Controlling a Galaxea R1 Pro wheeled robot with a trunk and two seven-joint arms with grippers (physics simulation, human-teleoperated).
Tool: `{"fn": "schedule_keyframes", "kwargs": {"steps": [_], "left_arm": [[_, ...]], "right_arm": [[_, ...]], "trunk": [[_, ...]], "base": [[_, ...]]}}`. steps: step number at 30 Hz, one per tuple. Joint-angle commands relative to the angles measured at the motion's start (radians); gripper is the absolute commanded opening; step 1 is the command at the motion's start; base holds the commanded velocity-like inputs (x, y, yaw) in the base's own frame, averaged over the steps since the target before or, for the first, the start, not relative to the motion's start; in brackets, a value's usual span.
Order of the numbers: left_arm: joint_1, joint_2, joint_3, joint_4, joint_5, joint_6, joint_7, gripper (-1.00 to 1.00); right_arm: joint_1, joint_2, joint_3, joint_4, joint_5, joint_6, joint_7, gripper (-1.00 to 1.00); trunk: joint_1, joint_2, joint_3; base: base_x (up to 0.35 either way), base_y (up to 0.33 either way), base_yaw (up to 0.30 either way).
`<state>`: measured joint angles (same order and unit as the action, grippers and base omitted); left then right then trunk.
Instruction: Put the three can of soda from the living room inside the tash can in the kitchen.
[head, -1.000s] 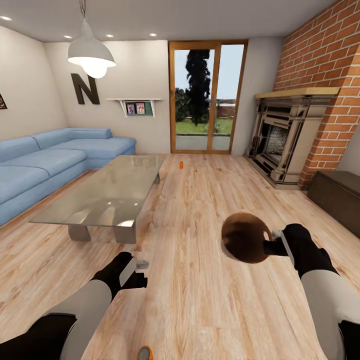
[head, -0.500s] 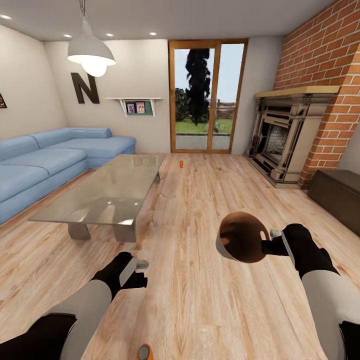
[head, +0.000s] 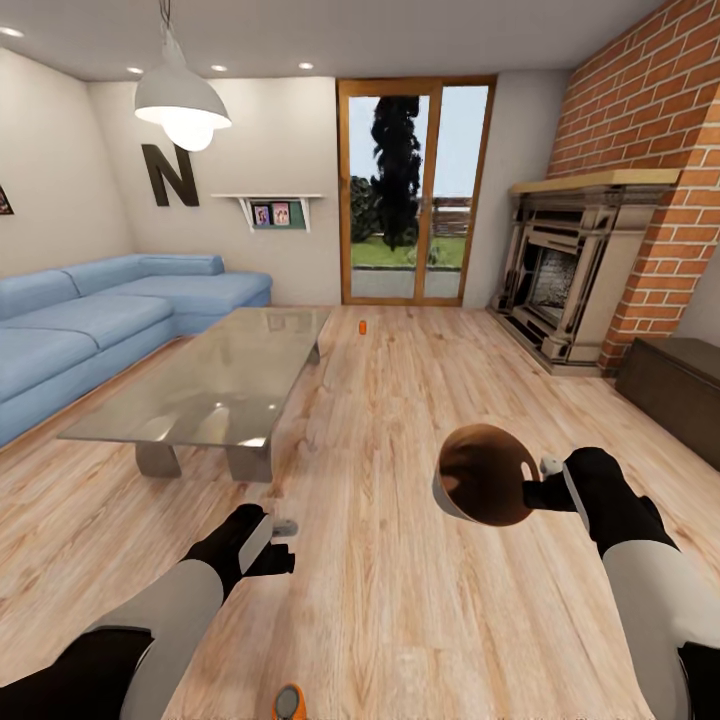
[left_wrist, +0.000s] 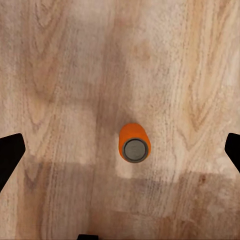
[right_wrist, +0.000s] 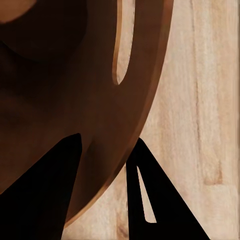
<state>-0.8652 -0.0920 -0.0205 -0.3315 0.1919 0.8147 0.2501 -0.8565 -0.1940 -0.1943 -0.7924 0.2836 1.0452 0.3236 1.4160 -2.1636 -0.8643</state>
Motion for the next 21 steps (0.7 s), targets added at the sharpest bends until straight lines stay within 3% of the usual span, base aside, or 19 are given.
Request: {"fn": "schedule_keyframes", "kwargs": {"steps": [1, 21], "left_arm": [[0.0, 0.0, 0.0, 0.0, 0.0, 0.0, 0.0, 1.0], [0.0, 0.0, -0.003, 0.0, 0.0, -0.002, 0.0, 1.0]], "right_arm": [[-0.001, 0.0, 0.0, -0.001, -0.026, 0.002, 0.002, -1.0], [0.0, 0.001, 0.001, -0.001, -0.023, 0.002, 0.0, -1.0]], "trunk": [[0.004, -0.007, -0.003], [0.08, -0.147, -0.066]], "base": [[0.0, 0.0, 0.0], [0.0, 0.0, 0.0]]}}
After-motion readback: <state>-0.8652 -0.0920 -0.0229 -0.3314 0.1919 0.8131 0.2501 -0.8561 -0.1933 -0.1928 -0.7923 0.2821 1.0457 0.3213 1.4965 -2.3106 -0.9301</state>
